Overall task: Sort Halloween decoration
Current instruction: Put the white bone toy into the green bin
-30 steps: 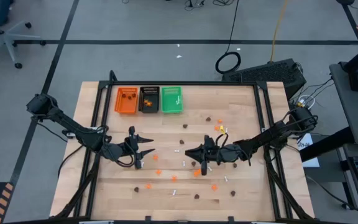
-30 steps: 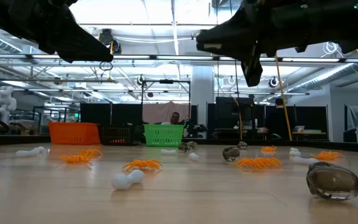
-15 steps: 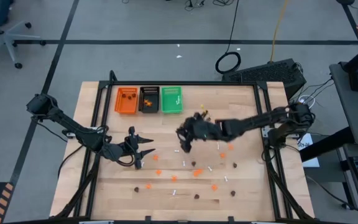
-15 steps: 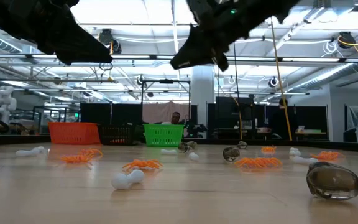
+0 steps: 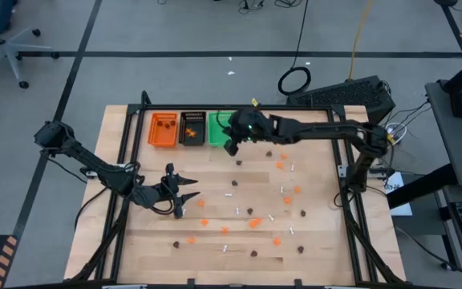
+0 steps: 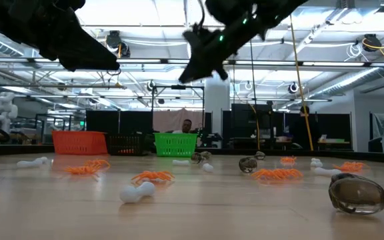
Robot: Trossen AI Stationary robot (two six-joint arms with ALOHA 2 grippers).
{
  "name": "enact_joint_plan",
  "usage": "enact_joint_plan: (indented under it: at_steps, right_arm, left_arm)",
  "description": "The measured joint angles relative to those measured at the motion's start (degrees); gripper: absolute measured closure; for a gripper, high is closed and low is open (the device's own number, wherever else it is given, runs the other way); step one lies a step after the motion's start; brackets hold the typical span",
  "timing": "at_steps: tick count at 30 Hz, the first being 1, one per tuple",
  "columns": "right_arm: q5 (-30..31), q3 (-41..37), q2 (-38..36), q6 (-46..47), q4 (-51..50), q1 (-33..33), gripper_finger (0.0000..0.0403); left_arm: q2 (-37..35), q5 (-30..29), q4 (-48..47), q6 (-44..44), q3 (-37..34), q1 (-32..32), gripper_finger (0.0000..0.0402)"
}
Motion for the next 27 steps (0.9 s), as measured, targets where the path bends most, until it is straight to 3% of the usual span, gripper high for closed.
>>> enact_joint_plan:
  at_steps: [9, 18, 27]
  right_arm:
    - [-2.79, 5.28, 11.20, -0.17, -0.13, -3.54, 0.0399]
    - [-2.56, 5.89, 15.99, -0.57, 0.07, -4.11, 0.0396]
    - [0.43, 5.89, 15.96, -1.44, 0.51, -4.12, 0.0320]
  left_arm:
    - [-0.01, -0.02, -0.38, -0.02, 0.00, 0.02, 0.0220]
    - [-0.01, -0.02, -3.38, 0.02, 0.00, 0.07, 0.0220]
    - [0.00, -1.41, -3.58, 0.02, 0.00, 0.09, 0.0220]
